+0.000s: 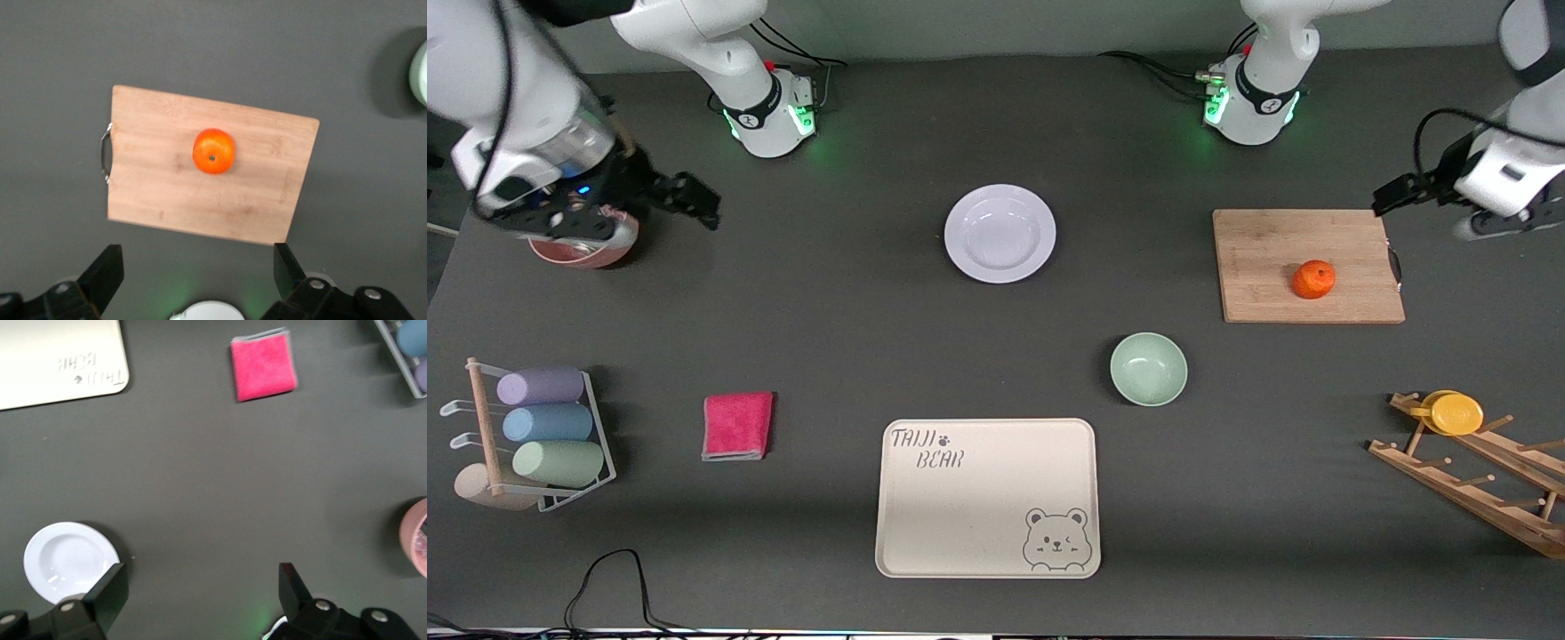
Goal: Place orange and plate with both arms
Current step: 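Grasp the orange with the left gripper while the right gripper grips the plate, then lift the orange off the cutting board with the left gripper, then carry the orange over the white plate with the left gripper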
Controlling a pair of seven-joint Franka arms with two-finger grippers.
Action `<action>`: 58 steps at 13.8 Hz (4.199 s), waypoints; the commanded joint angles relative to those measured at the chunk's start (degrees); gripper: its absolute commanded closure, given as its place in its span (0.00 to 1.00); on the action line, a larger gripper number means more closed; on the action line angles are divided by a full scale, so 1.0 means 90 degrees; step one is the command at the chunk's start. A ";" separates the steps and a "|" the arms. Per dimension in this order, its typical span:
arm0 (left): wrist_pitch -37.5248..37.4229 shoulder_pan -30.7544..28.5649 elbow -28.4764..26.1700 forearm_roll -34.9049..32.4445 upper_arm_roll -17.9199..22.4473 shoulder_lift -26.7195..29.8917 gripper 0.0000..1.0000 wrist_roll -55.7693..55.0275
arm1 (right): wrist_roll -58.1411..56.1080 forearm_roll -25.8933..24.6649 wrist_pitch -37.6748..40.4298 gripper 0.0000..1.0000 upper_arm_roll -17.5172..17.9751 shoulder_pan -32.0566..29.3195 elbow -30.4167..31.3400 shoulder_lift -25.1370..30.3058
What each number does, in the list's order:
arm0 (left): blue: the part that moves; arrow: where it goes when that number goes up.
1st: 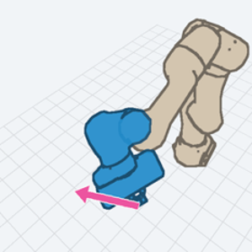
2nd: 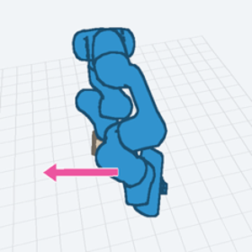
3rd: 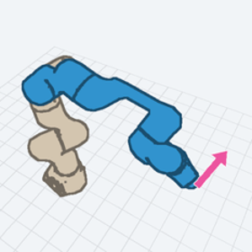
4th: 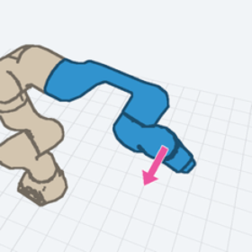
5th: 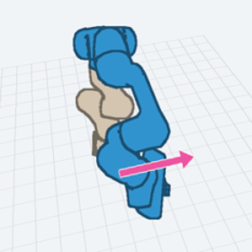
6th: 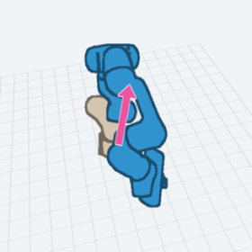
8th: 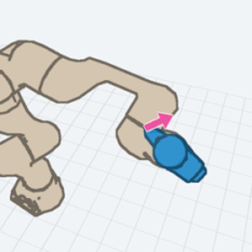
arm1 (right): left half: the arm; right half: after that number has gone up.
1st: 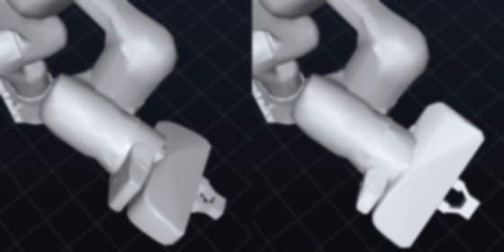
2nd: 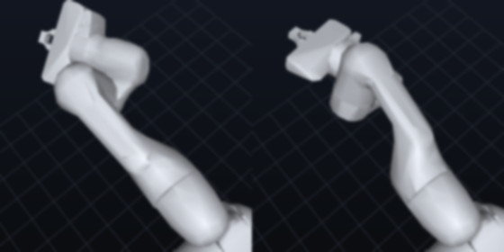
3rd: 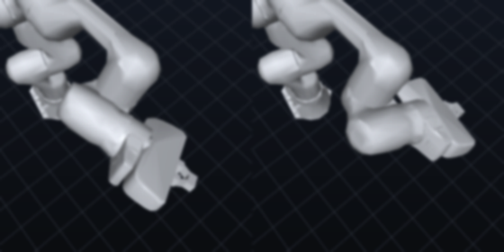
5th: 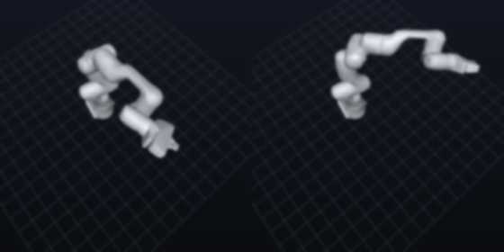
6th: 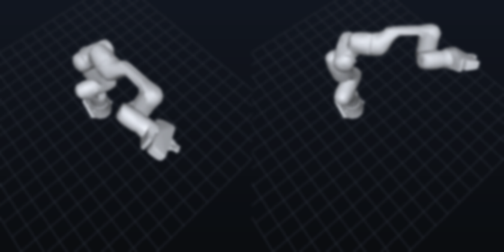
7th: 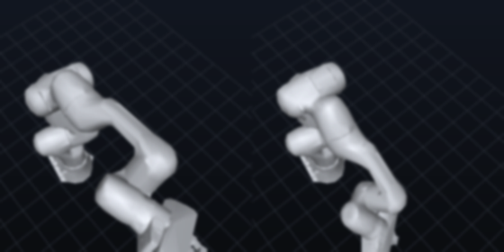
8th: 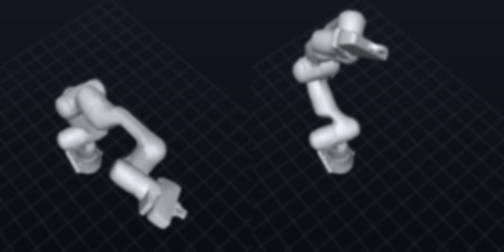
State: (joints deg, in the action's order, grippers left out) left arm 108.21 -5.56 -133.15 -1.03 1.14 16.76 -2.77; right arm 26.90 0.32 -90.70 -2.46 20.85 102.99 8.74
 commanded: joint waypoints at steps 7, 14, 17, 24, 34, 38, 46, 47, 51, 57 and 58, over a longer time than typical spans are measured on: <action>0.3423 0.0110 -0.1679 -0.0022 0.0030 -0.1607 0.00 0.0278 | 0.0069 0.1796 -0.0555 0.00 0.0312 0.0037 0.1172 0.0620; 0.4315 0.0178 -0.2003 -0.0022 0.0030 -0.2185 0.00 0.0347 | -0.2565 0.4121 -0.2382 0.00 0.0273 0.0037 0.3427 0.0942; 0.4315 0.0178 -0.1993 -0.0022 0.0040 -0.2214 0.00 0.0347 | -0.4282 0.5468 -0.2743 0.00 0.0069 0.0027 0.4384 0.0933; 0.4452 0.0091 -0.2003 -0.0022 0.0059 -0.2224 1.00 0.1099 | -0.8920 0.8897 -0.3106 0.00 -0.0166 0.0027 0.5724 -0.0607; 0.0924 0.0149 -0.0006 -0.0032 0.0020 -0.1131 1.00 0.0982 | -1.1543 1.0462 -0.2374 0.00 -0.0645 -0.0002 0.5530 -0.2943; -0.1861 0.0178 0.2425 -0.0042 0.0001 -0.1169 1.00 0.0972 | -1.1553 1.0736 -0.2393 0.00 -0.0645 0.0008 0.5422 -0.3139; -0.3722 0.0296 0.4677 -0.0022 -0.0019 -0.1677 1.00 0.0952 | -1.1924 1.0726 -0.2403 0.50 -0.0655 -0.0002 0.5354 -0.3334; -0.3742 0.0373 0.4677 -0.0013 -0.0028 -0.1677 1.00 0.0856 | -1.1963 1.0726 -0.2403 0.57 -0.0645 -0.0012 0.5354 -0.3335; -0.3635 0.0530 0.4667 0.0230 -0.0758 -0.1833 1.00 -0.0460 | -1.2031 1.0726 -0.2403 0.57 -0.0645 -0.0022 0.5305 -0.3412; -0.2465 0.0578 0.4638 0.0710 -0.2447 -0.2496 1.00 -0.3222 | -1.2296 1.0736 -0.2344 0.57 -0.0645 -0.0080 0.5227 -0.3608; -0.2240 0.0676 0.4560 0.0710 -0.2702 -0.2604 1.00 -0.3749 | -1.2296 1.0736 -0.2344 0.57 -0.0645 -0.0080 0.5227 -0.3628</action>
State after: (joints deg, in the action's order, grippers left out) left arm 85.81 -0.62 -93.17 4.82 -19.26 -4.21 -27.63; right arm -81.56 95.48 -112.88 -8.02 20.39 150.72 -22.17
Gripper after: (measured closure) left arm 0.348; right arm 0.573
